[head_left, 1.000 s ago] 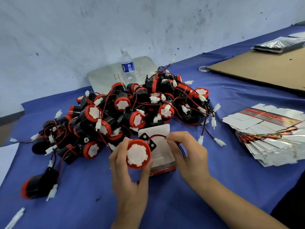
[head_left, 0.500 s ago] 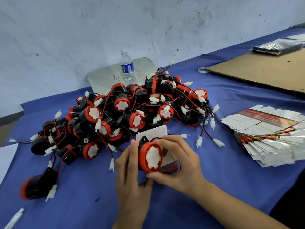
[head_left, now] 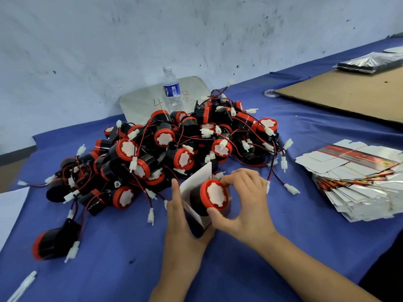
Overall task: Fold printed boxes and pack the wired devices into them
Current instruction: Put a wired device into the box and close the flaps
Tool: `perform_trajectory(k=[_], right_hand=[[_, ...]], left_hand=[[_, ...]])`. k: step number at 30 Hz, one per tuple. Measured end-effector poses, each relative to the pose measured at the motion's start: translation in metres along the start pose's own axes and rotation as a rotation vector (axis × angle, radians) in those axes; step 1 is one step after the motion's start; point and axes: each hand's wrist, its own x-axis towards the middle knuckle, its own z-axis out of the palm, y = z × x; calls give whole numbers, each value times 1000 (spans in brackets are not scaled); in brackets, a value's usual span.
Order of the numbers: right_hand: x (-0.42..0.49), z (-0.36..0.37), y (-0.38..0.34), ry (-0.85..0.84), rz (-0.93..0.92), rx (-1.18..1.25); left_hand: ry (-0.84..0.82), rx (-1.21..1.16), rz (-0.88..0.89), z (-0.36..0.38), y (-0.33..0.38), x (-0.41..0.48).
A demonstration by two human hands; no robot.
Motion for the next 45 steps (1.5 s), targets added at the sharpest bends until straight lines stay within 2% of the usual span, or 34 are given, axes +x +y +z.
perform_trajectory(k=[5, 10, 15, 21, 27, 31, 34, 36, 40, 45], right_hand=[[-2, 3, -1, 13, -115, -204], [-3, 4, -2, -86, -139, -306], [-3, 3, 2, -217, -96, -246], [-4, 3, 3, -274, -117, -301], [-3, 2, 2, -247, -141, -247], [-3, 1, 2, -333, -148, -295], [-3, 1, 3, -368, -151, -319], [-5, 3, 2, -378, -157, -324], [-4, -4, 2, -338, -121, -322], [-19, -27, 3, -335, 129, -143]], left_hand=[[33, 14, 56, 5, -1, -3], [48, 197, 152, 4, -4, -6], [27, 296, 193, 3, -1, -7], [47, 265, 215, 5, 1, -5], [83, 278, 209, 5, 6, -6], [64, 231, 234, 7, 9, -6], [128, 260, 263, 7, 12, -5], [163, 289, 215, 5, 14, -5], [116, 308, 67, 7, 17, -9], [117, 302, 76, 4, 10, -8]])
